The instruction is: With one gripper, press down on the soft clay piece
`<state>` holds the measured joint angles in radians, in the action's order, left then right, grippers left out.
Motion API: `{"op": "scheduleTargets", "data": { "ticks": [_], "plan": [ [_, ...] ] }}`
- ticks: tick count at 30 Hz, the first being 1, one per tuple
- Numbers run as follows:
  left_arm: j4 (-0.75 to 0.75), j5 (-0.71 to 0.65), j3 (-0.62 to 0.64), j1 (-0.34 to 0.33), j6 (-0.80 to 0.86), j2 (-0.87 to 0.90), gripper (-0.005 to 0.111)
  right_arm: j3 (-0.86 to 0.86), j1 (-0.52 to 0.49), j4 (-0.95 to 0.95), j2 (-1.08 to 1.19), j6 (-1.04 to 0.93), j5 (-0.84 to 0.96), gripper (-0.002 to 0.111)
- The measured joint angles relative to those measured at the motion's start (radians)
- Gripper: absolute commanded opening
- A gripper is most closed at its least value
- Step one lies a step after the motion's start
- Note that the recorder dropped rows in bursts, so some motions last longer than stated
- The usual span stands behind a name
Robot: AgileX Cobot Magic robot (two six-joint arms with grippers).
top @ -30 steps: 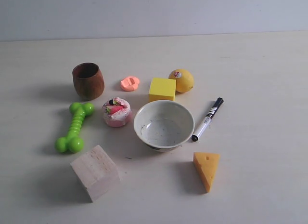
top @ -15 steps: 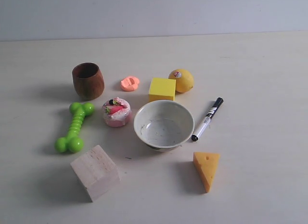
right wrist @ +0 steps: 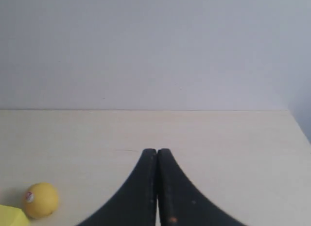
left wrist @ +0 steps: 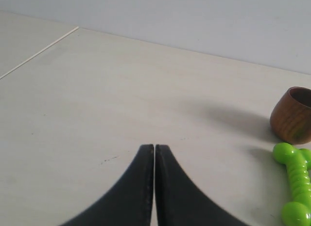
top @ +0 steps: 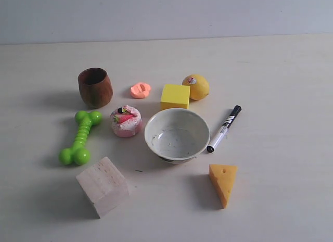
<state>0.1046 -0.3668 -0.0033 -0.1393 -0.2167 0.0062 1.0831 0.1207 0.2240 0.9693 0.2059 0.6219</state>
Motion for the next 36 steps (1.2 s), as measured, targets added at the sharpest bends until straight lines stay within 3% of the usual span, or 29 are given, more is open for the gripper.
{"op": "scheduleTargets", "data": {
  "ticks": [15, 21, 27, 36],
  "plan": [
    [0.0, 0.0, 0.0, 0.0, 0.0, 0.0, 0.004, -0.548, -0.21, -0.005, -0.332, 0.0, -0.309, 0.0],
    [0.0, 0.0, 0.0, 0.0, 0.0, 0.0, 0.004, -0.72, -0.275, -0.008, -0.539, 0.0, -0.345, 0.0],
    [0.0, 0.0, 0.0, 0.0, 0.0, 0.0, 0.004, -0.815, -0.287, -0.04, -0.675, 0.002, -0.356, 0.0],
    [0.0, 0.0, 0.0, 0.0, 0.0, 0.0, 0.004, -0.831, -0.287, -0.106, -0.689, 0.004, -0.376, 0.0]
  ]
}}
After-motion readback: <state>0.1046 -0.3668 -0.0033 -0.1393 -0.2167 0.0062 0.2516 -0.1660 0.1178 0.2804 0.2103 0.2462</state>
